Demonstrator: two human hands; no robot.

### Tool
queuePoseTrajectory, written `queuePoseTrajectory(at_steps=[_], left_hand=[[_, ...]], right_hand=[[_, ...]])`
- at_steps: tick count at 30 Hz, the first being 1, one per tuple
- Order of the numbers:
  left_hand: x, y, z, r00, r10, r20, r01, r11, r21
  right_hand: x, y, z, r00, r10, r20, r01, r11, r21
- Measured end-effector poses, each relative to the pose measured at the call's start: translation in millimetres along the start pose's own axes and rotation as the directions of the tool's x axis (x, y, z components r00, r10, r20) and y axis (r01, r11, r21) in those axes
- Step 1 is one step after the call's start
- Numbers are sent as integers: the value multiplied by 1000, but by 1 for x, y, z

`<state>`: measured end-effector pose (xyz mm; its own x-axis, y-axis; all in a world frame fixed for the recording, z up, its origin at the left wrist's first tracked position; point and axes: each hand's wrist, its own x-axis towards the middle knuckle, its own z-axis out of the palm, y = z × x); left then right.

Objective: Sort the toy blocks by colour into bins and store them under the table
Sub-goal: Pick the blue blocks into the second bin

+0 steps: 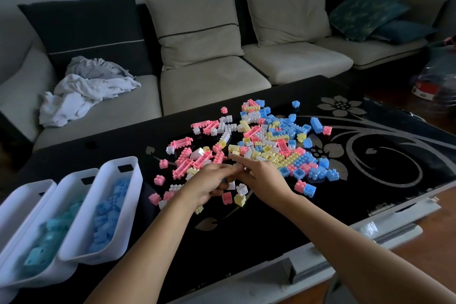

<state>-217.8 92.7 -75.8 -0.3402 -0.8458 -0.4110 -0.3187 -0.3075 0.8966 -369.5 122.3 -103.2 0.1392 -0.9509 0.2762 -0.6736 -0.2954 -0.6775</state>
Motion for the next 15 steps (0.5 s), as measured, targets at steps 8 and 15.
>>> queuePoseTrajectory(at_steps=[8, 15], left_hand=[[-41, 14, -57, 903, 224, -367, -93, 935, 341], [-82, -29, -149, 629, 289, -721, 237, 812, 533]], right_hand=[[-6, 5, 3, 993, 10, 119, 16, 977, -213], [-14, 5, 3, 995, -26, 98, 47, 976, -215]])
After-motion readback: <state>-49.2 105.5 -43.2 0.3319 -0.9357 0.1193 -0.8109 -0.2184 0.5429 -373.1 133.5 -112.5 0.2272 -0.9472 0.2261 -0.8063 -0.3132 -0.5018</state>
